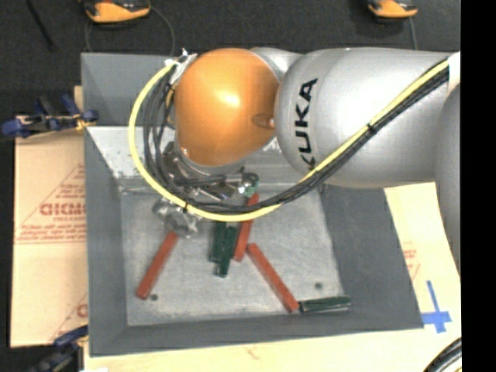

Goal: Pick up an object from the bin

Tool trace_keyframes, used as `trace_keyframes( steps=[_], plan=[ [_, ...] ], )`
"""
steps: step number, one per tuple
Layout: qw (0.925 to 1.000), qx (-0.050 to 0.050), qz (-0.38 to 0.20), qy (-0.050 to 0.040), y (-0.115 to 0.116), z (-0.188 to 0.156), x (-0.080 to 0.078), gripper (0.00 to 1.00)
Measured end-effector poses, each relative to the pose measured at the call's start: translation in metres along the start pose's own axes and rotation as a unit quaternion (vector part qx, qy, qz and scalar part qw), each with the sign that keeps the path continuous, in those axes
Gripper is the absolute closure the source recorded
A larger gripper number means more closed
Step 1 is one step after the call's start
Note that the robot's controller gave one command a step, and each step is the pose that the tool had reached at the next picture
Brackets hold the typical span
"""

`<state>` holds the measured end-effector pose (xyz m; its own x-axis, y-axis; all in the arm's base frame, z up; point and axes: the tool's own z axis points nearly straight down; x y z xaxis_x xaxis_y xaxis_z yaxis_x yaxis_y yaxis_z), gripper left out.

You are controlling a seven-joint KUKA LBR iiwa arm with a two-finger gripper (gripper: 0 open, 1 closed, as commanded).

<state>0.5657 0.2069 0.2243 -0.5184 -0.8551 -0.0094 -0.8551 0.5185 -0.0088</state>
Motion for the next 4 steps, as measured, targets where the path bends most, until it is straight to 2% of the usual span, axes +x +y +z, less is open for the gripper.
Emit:
trace_keyframes(
  steps=[1,2,3,4],
  plan=[
    [1.0,-0.005,0.0,0.0023,0.002,0.005,0.0,0.0],
    [0.9954,-0.007,-0.096,0.0035,-0.003,0.136,-0.003,0.0],
    [0.9956,-0.005,-0.093,0.0017,-0.005,0.132,-0.005,1.0],
    [0.9957,-0.005,-0.093,0.0019,-0.005,0.132,-0.005,0.0]
  ],
)
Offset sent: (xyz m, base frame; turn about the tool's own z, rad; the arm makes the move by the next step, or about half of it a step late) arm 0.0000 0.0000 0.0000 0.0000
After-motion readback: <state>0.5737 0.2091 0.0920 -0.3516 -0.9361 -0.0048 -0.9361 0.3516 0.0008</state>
